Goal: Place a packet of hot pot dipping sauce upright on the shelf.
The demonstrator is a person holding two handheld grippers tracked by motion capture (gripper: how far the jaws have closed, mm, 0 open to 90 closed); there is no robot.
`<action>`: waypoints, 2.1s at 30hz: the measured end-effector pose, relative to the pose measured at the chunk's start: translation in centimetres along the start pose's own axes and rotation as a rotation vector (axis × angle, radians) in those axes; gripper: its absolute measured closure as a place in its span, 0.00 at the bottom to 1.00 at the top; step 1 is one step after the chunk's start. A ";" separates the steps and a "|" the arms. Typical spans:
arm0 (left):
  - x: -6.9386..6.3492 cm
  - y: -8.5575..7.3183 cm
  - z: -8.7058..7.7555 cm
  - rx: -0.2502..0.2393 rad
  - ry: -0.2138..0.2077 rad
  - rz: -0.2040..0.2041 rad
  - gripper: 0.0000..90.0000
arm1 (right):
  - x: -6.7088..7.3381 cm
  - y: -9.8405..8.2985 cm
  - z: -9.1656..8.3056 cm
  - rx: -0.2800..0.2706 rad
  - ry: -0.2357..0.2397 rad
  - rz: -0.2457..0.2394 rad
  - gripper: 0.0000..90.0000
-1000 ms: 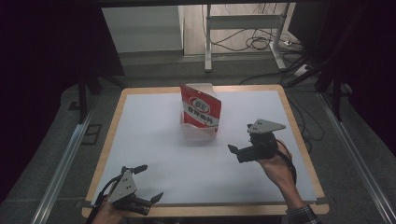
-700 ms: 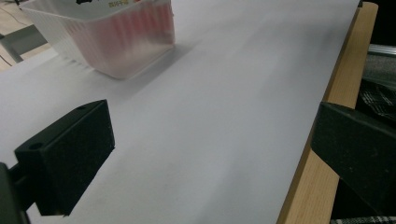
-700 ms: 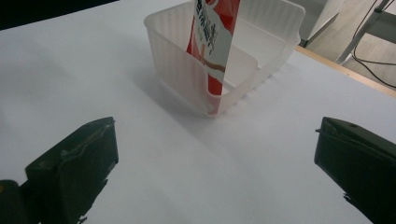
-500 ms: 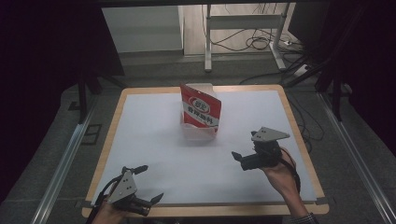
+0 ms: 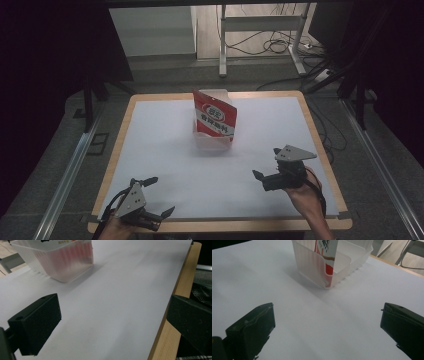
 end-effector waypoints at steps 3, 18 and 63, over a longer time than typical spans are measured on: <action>0.0 0.0 0.0 0.000 0.001 -0.001 0.00 | 0.1 -0.5 -0.4 0.005 -0.007 -0.003 0.00; 0.0 0.0 0.0 0.001 -0.003 -0.002 0.00 | 0.1 -2.6 -2.7 0.002 -0.062 0.007 0.00; 0.0 0.0 0.0 0.008 -0.021 -0.005 0.00 | -1.4 -10.0 -6.1 0.128 -0.182 0.086 0.00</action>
Point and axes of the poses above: each handheld gripper's, and its own axes: z roughly forward along the jaws, y roughly out of its top, x roughly to its left, the point moved 2 cm from there along z, roughly forward along the jaws, and after that the axes turned 3 degrees about -z, right-handed, at the moved point
